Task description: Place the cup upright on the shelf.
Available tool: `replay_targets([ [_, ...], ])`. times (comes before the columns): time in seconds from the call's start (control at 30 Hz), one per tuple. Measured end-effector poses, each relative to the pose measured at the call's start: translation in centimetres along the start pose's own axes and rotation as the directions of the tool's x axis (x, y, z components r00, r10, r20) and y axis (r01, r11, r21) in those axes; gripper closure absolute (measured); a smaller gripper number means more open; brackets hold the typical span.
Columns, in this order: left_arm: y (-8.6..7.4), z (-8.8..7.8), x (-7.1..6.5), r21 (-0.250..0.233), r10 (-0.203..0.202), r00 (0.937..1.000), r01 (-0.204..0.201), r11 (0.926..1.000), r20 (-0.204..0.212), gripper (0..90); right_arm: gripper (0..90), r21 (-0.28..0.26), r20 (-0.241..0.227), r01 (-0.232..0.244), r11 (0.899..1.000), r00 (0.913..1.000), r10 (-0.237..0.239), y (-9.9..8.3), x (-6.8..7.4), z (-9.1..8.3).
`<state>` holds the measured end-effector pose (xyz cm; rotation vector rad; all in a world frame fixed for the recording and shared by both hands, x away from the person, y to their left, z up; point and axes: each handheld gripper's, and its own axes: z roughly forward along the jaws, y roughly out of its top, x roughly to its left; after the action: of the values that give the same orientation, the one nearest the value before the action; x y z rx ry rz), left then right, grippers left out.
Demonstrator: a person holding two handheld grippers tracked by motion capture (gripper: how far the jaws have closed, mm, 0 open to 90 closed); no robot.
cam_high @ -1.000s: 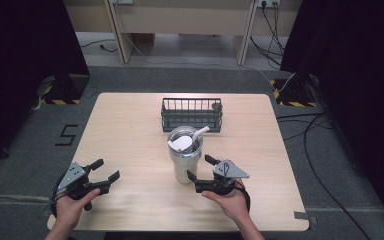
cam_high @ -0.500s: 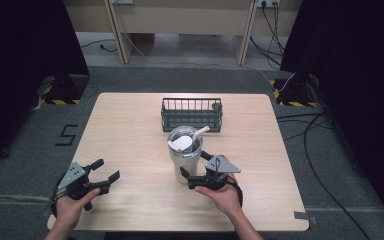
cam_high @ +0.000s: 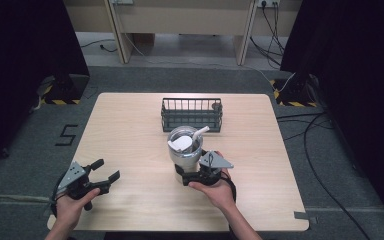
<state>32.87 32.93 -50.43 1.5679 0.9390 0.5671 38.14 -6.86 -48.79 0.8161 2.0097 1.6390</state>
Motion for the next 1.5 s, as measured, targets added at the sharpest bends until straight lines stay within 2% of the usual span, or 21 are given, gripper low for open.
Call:
replay_targets([
  [0.13, 0.0, 0.0, 0.0, 0.001, 0.001, 1.0000, -0.001, 1.0000, 0.001, 14.2, 3.9, -0.007, 0.003, 0.005, 1.000, 1.0000, -0.005, 0.0, 0.0, 0.4],
  [0.17, 0.0, 0.0, 0.0, 0.001, 0.001, 1.0000, -0.001, 1.0000, 0.001, 14.2, 4.6, -0.003, -0.003, -0.013, 1.000, 0.9999, 0.013, 0.0, 0.1, 0.5],
  [0.27, 0.0, 0.0, 0.0, 0.001, 0.001, 1.0000, -0.001, 1.0000, 0.001, 14.2, 9.7, -0.020, -0.006, 0.009, 1.000, 0.9999, -0.009, 0.0, 0.2, 0.7],
  [0.57, 0.0, 0.0, 0.1, 0.003, 0.000, 1.0000, 0.000, 1.0000, 0.002, 14.2, 10.9, -0.022, -0.001, 0.028, 0.999, 0.9996, -0.028, 0.0, 0.2, 0.7],
  [1.0, 0.0, 0.0, 0.2, 0.002, -0.002, 1.0000, 0.002, 1.0000, 0.003, 14.2, 11.0, 0.011, 0.012, 0.029, 1.000, 0.9995, -0.029, 0.6, 0.4, 0.9],
  [1.07, 0.0, 0.0, 0.2, 0.001, -0.004, 1.0000, 0.004, 1.0000, 0.003, 14.2, 11.0, 0.005, 0.020, 0.033, 0.999, 0.9993, -0.033, 0.7, 0.3, 0.8],
  [1.2, 0.0, 0.0, 0.2, 0.002, -0.005, 1.0000, 0.005, 1.0000, 0.003, 14.1, 11.0, -0.019, 0.022, 0.002, 1.000, 0.9998, -0.002, 1.2, -0.1, 0.6],
  [1.3, -0.1, 0.0, 0.2, 0.003, -0.006, 1.0000, 0.006, 1.0000, 0.003, 14.1, 11.0, -0.021, 0.032, 0.014, 1.000, 0.9994, -0.013, 1.6, -0.3, 0.5],
  [1.33, -0.1, 0.0, 0.3, 0.003, -0.005, 1.0000, 0.005, 1.0000, 0.002, 14.1, 11.0, -0.021, 0.029, -0.005, 1.000, 0.9996, 0.006, 1.8, -0.3, 0.5],
  [1.37, -0.1, 0.0, 0.3, 0.002, -0.006, 1.0000, 0.006, 1.0000, 0.001, 14.2, 11.0, -0.027, 0.036, 0.012, 1.000, 0.9993, -0.011, 1.9, -0.5, 0.5],
  [1.5, -0.1, 0.0, 0.3, 0.003, -0.007, 1.0000, 0.007, 1.0000, 0.001, 14.1, 11.1, -0.035, 0.045, 0.014, 0.999, 0.9989, -0.013, 2.4, -0.9, 0.4],
])
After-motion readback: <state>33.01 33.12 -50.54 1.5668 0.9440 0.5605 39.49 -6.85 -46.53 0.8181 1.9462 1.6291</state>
